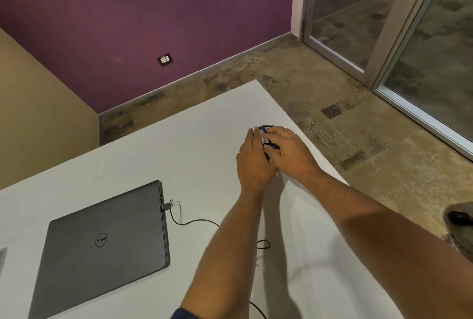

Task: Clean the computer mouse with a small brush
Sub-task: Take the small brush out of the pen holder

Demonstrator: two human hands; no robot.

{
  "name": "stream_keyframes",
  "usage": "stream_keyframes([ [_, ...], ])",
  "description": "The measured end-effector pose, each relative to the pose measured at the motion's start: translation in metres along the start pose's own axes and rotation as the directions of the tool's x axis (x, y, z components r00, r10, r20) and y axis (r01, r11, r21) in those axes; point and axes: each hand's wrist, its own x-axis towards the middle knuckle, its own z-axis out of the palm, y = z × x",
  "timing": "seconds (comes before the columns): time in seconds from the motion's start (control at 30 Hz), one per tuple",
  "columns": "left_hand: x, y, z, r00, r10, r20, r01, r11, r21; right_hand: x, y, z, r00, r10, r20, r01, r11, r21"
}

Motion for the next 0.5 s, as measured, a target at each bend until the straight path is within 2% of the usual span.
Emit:
stream_keyframes([
  [0.23, -0.012, 0.023, -0.027, 0.962, 0.158, -0.223, -0.168, 0.986, -0.023, -0.020, -0.022, -0.026, 0.982, -0.027, -0.187, 0.057, 0.986, 0.158],
  [0.37, -0.031, 0.033, -0.045, 0.967, 0.158, -0.200, -0.175, 0.982, -0.071, -0.037, -0.038, -0.038, 0.973, 0.013, -0.231, 0.041, 0.972, 0.229],
  [0.5, -0.067, 0.038, -0.058, 0.989, 0.102, -0.104, -0.108, 0.992, -0.058, -0.066, -0.050, -0.044, 0.975, 0.140, -0.171, -0.073, 0.936, 0.345],
])
